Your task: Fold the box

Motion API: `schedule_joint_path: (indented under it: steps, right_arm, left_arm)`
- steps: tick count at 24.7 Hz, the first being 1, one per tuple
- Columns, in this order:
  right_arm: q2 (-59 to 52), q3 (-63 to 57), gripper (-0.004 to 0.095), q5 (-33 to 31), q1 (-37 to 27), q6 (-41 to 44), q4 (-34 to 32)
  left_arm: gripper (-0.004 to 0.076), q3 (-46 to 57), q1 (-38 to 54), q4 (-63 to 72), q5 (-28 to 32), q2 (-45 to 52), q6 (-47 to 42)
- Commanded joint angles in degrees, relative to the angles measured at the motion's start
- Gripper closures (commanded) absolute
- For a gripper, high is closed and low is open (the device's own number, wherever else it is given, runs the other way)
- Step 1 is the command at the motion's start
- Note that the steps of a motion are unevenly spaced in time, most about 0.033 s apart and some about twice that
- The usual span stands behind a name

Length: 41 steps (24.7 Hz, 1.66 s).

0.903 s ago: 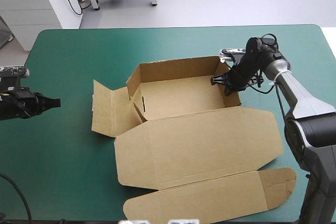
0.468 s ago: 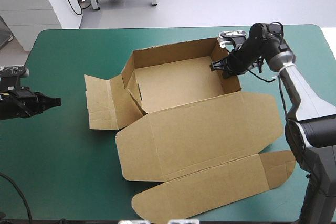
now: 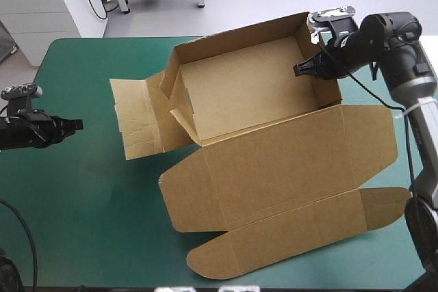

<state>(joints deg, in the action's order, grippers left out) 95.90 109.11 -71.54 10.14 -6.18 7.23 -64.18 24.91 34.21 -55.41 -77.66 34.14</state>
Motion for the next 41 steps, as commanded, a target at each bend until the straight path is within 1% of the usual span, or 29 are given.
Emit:
schedule_joint_path:
  steps: [1, 3, 6, 9, 14, 17, 20, 23, 25, 27, 30, 33, 38, 40, 41]
  right_arm:
    - [-5.88, 0.87, 0.091, 0.15, -0.16, 0.42, 3.38]
    - [-7.46, 0.87, 0.091, 0.15, -0.16, 0.93, 6.67]
    - [-8.64, 0.87, 0.091, 0.15, -0.16, 0.73, 12.47]
    - [-8.93, 0.87, 0.091, 0.15, -0.05, 0.79, 14.13]
    - [-8.31, 0.87, 0.091, 0.25, -0.05, 1.4, 13.62]
    - [-7.41, 0.87, 0.091, 1.31, -0.05, 1.4, 12.83]
    - [-5.98, 0.87, 0.091, 1.73, -0.05, 1.5, 10.26]
    - [-4.24, 0.87, 0.091, 2.4, -0.05, 2.41, 7.18]
    - [-3.8, 0.87, 0.091, 2.8, -0.05, 3.31, 4.03]
    - [-3.31, 0.87, 0.091, 3.57, -0.05, 4.13, 2.5]
    - [-2.54, 0.87, 0.091, 4.11, -0.05, 4.13, 2.5]
    - [-1.75, 0.87, 0.091, 4.11, -0.05, 4.13, 1.84]
    - [-1.13, 0.87, 0.091, 4.11, -0.05, 4.13, 1.61]
    - [-1.08, 0.87, 0.091, 4.11, -0.05, 4.13, 1.47]
    - [-1.0, 0.87, 0.091, 4.11, -0.05, 4.13, 1.22]
  left_arm:
    - [0.0731, -1.35, -0.33, 3.09, 4.71, -0.91, -0.47]
    - [0.0731, -1.35, -0.33, 3.61, 5.59, -2.76, -0.47]
    - [0.0731, -1.35, -0.33, 8.53, 5.16, -6.09, 0.1]
    - [0.0731, -1.35, -0.44, 15.68, 3.76, -9.15, 2.87]
    - [0.0731, -1.35, -4.32, 30.56, 1.31, -12.21, 9.79]
    - [0.0732, -1.35, -8.05, 38.07, -2.84, -13.5, 13.13]
    - [0.0732, -1.35, -13.39, 40.36, -4.63, -13.3, 13.69]
    - [0.0732, -1.35, -17.37, 42.94, -8.37, -11.74, 13.93]
    - [0.0732, -1.35, -18.69, 43.92, -8.22, -10.41, 13.93]
    - [0.0732, -1.35, -20.62, 44.57, -8.11, -7.93, 13.93]
    - [0.0732, -1.35, -23.66, 45.61, -8.1, -5.14, 13.93]
    - [0.0731, -1.47, -24.17, 48.49, -8.1, -3.15, 13.93]
    - [0.0728, -4.05, -24.17, 48.61, -8.35, -2.92, 14.07]
    - [0.0691, -5.18, -24.17, 48.73, -8.92, -2.92, 14.07]
    - [0.0656, -5.89, -24.17, 48.73, -9.43, -2.92, 14.07]
